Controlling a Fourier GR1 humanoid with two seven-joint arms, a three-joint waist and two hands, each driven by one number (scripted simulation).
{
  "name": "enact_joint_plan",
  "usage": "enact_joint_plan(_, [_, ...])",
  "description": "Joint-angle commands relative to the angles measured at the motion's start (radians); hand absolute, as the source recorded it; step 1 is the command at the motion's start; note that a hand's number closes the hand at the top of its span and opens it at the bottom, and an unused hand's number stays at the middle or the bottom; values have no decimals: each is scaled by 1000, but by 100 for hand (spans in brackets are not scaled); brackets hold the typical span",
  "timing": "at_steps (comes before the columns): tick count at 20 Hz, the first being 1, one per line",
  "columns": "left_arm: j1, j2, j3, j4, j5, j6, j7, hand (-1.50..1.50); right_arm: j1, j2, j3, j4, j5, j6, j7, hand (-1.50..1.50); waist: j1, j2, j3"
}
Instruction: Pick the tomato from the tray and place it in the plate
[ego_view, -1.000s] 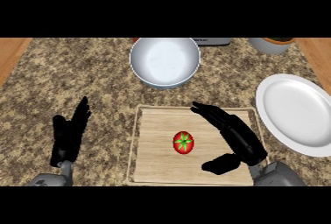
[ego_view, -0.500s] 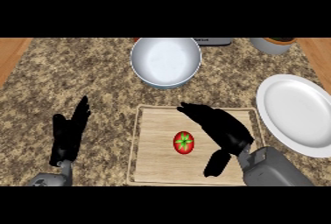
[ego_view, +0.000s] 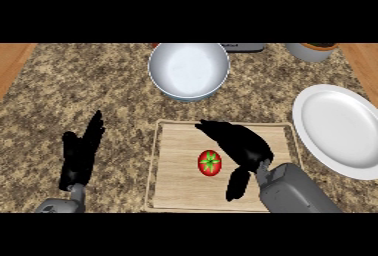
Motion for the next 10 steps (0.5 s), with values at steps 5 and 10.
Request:
enact_joint_plan(5, [-24, -32, 16, -3, -41, -15, 32, 0, -7, 126, -20, 134, 140, 21, -65, -150, 1, 0, 0])
enact_joint_plan(10, [12, -72, 13, -24, -61, -13, 20, 0, 41, 125, -73, 113, 177, 59, -109, -150, -1, 0, 0])
